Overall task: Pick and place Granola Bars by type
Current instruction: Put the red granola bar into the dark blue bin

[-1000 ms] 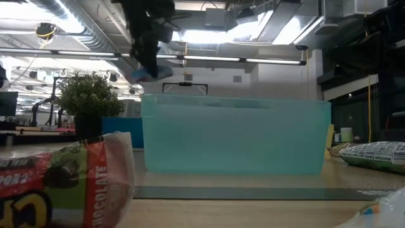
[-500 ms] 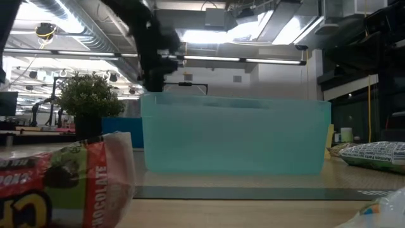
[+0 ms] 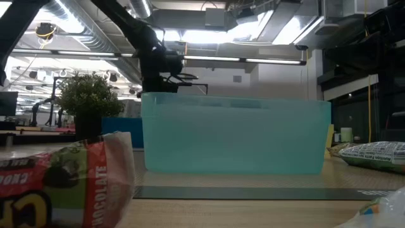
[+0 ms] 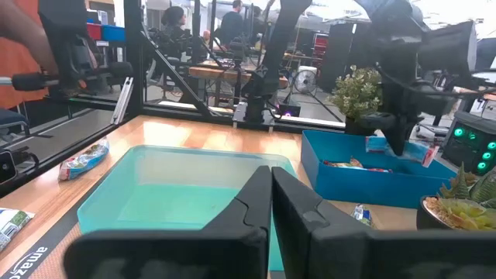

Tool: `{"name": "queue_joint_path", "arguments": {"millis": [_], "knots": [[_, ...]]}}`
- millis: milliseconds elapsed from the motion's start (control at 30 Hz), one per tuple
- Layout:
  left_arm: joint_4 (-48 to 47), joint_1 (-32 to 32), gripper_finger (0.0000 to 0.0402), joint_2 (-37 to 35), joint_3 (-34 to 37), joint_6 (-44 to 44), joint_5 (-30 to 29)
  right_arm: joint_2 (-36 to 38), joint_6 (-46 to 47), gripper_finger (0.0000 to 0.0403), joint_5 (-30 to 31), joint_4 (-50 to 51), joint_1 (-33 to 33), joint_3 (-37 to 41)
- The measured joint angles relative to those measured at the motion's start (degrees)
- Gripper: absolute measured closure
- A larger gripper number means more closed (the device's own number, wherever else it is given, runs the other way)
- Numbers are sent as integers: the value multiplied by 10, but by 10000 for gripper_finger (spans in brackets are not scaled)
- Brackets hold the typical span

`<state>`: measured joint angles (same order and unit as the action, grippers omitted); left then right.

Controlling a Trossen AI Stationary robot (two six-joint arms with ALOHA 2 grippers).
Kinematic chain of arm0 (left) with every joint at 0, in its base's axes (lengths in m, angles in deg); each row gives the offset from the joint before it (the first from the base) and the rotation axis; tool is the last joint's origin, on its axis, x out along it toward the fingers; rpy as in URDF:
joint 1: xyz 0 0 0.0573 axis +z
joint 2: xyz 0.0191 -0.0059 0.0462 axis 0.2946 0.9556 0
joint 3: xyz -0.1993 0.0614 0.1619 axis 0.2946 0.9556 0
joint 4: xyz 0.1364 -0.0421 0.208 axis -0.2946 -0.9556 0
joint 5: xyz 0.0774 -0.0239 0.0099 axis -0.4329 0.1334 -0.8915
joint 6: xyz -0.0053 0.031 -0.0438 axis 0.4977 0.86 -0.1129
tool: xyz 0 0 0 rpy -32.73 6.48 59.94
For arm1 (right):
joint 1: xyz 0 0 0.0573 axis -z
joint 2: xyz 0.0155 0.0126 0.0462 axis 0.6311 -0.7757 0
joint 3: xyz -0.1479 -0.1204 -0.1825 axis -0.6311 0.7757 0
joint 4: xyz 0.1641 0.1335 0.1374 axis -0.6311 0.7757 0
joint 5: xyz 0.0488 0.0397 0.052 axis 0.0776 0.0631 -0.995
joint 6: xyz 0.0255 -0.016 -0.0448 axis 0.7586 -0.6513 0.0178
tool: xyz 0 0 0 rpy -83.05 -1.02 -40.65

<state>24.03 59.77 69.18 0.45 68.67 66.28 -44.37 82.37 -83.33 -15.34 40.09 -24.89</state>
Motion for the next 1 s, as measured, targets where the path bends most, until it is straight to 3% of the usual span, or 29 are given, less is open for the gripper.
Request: {"name": "queue_joint_path", "arguments": {"millis": [300,633,1000], "knots": [[0,14,370,20,0,5,29,0,0,386,0,0,0,0],[-1,12,313,17,0,4,30,0,0,386,0,0,0,0],[-1,-18,286,-55,0,0,59,0,0,386,0,0,0,0]]}}
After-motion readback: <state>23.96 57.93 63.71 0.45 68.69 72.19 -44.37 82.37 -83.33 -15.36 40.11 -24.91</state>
